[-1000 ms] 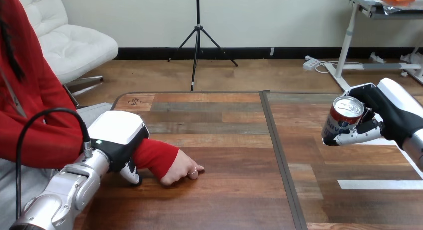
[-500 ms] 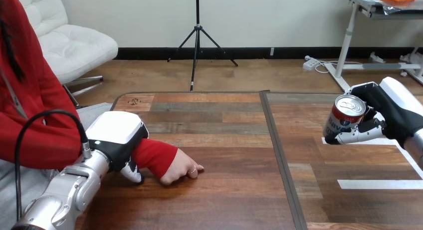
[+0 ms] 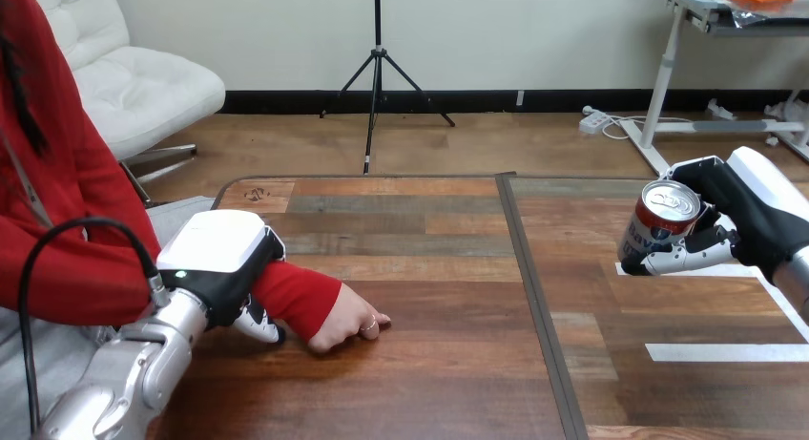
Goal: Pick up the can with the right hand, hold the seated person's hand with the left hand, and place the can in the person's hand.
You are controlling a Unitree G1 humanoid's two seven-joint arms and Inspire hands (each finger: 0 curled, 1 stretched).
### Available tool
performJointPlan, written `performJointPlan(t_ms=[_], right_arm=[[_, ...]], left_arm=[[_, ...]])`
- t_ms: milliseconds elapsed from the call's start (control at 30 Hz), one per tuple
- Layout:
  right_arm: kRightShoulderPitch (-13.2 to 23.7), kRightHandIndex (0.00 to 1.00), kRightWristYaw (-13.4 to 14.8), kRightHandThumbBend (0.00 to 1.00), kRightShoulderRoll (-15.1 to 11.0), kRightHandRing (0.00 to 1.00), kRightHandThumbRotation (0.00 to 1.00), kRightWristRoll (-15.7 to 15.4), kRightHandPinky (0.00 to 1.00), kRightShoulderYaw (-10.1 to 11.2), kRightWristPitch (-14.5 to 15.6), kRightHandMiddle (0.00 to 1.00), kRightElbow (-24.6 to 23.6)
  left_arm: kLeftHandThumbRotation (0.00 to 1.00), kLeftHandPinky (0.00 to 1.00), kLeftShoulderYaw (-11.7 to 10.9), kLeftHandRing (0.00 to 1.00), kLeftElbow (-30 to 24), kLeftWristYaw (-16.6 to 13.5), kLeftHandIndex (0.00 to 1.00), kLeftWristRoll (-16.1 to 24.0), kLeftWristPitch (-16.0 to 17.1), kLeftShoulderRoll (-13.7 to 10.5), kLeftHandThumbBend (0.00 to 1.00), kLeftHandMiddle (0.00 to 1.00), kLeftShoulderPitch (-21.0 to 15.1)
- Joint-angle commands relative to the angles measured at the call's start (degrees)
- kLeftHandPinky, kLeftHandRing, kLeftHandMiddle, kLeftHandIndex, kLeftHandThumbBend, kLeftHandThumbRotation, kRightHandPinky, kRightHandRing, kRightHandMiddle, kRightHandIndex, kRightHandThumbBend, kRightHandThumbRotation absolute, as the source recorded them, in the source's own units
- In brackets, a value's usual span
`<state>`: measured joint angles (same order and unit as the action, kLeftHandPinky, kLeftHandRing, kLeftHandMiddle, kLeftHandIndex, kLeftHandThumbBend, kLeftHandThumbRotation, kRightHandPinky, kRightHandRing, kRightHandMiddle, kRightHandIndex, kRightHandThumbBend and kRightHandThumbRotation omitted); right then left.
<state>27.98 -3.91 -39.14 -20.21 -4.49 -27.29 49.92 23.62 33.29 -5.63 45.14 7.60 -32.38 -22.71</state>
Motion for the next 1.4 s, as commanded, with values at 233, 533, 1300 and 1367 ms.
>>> performJointPlan(t_ms=[233,533,1300,1367], right_arm=[[6.75,0.46,1.13,0.78,0.18,0.41,0.0,0.41,0.38,0.77,-0.17,0.44,-0.55],[7.33,0.48,1.01,0.77,1.17,0.42,0.0,0.07,0.4,0.35,1.68,0.46,-0.93],[9.73,0.48,1.35,0.76,4.08,0.42,0.0,-0.74,0.4,-1.33,4.3,0.46,-0.46],[9.85,0.48,1.42,0.76,4.21,0.41,0.0,-0.93,0.38,-1.53,4.61,0.46,-0.63]], left_arm=[[0.0,0.21,-3.07,0.29,-7.27,-2.41,0.35,-3.86,0.96,2.48,0.78,0.34,1.03],[0.0,0.21,-4.4,0.29,-10.22,-5.24,0.35,-3.28,1.4,2.75,0.81,0.34,1.27],[0.0,0.23,-7.97,0.3,-18.57,-4.16,0.37,-4.51,-0.77,4.07,0.79,0.35,0.38],[0.0,0.23,-8.1,0.3,-18.88,-4.03,0.37,-4.61,-0.8,4.15,0.79,0.35,0.25]])
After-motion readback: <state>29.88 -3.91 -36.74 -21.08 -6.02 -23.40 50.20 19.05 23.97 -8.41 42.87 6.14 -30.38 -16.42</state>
